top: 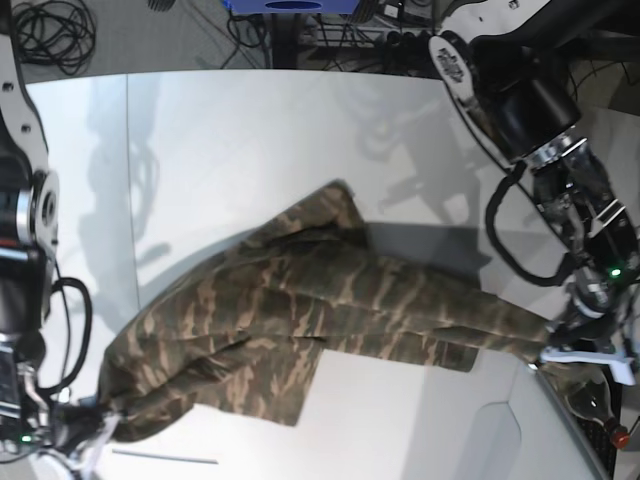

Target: Layout the t-shirt on the table in an organized manner, then fold the t-shirt properly

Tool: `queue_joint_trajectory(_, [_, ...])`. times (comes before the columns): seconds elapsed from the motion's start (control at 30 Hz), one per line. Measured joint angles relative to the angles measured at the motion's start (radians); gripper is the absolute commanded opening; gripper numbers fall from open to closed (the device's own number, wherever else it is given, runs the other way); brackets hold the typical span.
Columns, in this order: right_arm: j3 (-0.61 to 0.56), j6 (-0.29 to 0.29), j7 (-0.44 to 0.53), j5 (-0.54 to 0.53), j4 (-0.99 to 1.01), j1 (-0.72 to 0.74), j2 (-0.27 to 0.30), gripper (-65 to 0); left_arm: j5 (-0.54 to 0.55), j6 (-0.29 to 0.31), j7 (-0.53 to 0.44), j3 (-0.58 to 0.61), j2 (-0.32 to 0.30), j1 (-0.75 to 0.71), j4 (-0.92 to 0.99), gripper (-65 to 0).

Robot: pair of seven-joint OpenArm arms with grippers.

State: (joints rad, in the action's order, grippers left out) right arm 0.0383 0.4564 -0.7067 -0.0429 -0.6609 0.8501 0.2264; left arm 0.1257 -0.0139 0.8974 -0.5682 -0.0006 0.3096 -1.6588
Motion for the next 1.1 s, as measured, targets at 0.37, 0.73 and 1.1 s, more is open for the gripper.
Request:
queue_joint_trajectory(0.37, [0.115,0.130,-0.338,0.061,-0.746,-0.549,-0.026,-20.4,-0.069,-0.075,-0.233,0.153,0.032,-0.003,0.157,-65.0])
queue_joint_trajectory(0.73, [-0.244,-0.004,-0.203,0.021,-0.966,-0.919,-0.187,-19.5,-0.068,-0.091,-0.278,0.159,-0.018,-0.013,0.217,-65.0])
queue_joint_trajectory(1.1, [-0.482,-0.151,-0.100,0.005,-0.752,-0.809,-0.256,-14.4,-0.069,-0.091,-0.269,0.163,-0.036,-0.010,0.203,-65.0])
